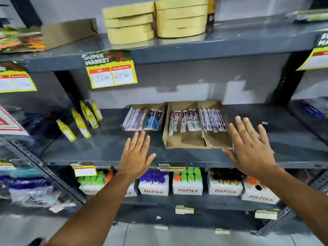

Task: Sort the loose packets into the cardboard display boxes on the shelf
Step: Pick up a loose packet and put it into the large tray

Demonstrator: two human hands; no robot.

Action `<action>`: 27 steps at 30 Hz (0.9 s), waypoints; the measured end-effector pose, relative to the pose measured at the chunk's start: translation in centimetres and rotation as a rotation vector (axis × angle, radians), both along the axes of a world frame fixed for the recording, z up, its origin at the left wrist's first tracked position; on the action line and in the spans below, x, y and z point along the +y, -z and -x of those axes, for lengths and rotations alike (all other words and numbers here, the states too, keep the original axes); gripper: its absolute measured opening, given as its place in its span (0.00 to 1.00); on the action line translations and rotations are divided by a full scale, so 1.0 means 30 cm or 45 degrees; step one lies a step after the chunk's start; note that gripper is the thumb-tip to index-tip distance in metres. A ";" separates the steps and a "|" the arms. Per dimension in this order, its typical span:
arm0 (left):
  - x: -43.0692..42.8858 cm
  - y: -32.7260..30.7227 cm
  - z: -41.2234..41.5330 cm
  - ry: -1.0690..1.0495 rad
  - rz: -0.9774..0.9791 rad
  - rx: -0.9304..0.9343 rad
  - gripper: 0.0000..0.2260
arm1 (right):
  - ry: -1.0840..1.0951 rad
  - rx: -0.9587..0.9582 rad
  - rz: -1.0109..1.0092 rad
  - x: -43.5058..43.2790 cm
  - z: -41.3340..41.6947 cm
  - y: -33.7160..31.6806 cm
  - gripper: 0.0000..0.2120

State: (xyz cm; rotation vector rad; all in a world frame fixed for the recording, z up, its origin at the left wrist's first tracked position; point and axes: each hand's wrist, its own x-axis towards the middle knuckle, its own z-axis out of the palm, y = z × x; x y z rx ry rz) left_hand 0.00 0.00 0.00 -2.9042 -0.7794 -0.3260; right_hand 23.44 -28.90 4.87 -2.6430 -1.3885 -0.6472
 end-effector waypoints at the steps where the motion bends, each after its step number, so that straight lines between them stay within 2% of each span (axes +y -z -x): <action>1: 0.016 0.017 -0.008 -0.025 0.013 0.040 0.36 | 0.022 0.006 0.017 0.006 -0.008 0.013 0.36; 6: 0.066 0.110 -0.032 -0.088 0.120 0.098 0.43 | 0.056 0.102 -0.011 0.017 -0.028 0.084 0.32; 12: 0.072 0.133 -0.031 -0.078 0.186 0.145 0.44 | 0.259 0.258 -0.323 -0.001 -0.034 0.196 0.23; 14: 0.070 0.131 -0.027 -0.056 0.164 0.149 0.45 | 0.425 0.327 -0.415 -0.015 -0.090 0.187 0.19; 18: 0.073 0.134 -0.028 -0.029 0.150 0.166 0.46 | 0.857 0.469 -0.275 -0.040 -0.232 0.156 0.14; 24: 0.080 0.137 -0.028 -0.044 0.164 0.194 0.46 | 1.135 0.545 -0.114 -0.078 -0.341 0.181 0.14; 27: 0.082 0.139 -0.027 -0.041 0.167 0.198 0.46 | 1.156 0.572 -0.121 -0.081 -0.361 0.191 0.13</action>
